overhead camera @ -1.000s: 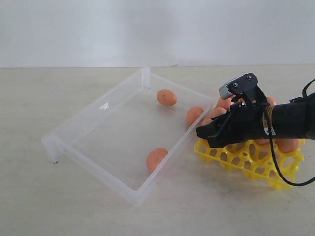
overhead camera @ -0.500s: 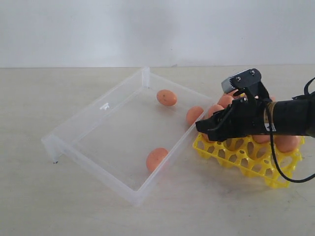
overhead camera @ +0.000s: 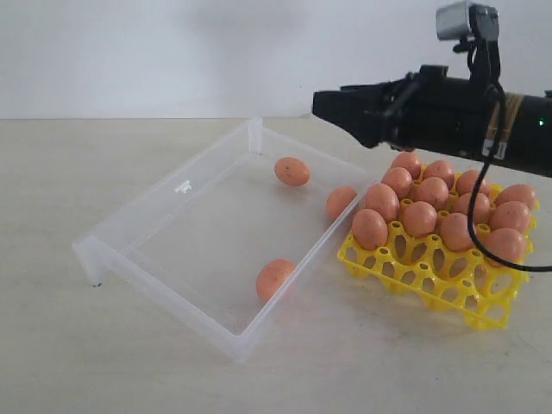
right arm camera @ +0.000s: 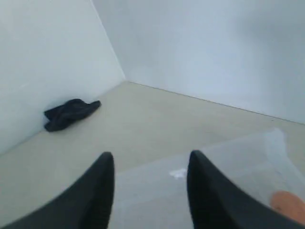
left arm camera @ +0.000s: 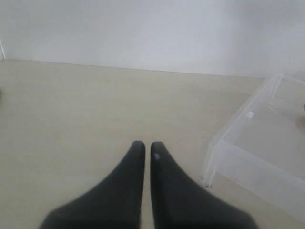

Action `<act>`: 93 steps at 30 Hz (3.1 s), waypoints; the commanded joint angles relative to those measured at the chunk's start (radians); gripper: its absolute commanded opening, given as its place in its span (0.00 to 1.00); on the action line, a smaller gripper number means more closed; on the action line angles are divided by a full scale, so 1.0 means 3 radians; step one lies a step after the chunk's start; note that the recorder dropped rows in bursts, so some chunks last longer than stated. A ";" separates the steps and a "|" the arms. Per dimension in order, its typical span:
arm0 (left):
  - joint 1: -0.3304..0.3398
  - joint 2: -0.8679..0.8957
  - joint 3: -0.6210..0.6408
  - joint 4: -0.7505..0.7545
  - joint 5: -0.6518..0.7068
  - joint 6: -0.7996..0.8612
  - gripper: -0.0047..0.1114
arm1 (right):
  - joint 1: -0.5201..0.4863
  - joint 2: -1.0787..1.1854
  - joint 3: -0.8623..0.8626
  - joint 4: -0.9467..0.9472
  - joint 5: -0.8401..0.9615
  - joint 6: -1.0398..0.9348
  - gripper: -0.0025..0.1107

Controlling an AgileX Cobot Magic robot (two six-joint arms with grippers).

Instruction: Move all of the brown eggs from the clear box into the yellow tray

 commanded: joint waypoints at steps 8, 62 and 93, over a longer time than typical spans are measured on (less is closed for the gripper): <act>-0.0007 -0.0007 0.0008 -0.0009 -0.0027 0.0008 0.08 | 0.1823 0.0247 -0.1715 -0.2388 0.2696 0.1496 0.02; -0.0007 -0.0007 0.0008 -0.0009 -0.0021 0.0008 0.08 | 0.1486 0.1603 -0.2397 0.4157 0.6298 -0.3128 0.61; -0.0007 -0.0007 0.0008 -0.0009 -0.0020 0.0008 0.08 | 0.1486 0.1698 -0.2586 0.4592 0.6410 -0.3850 0.60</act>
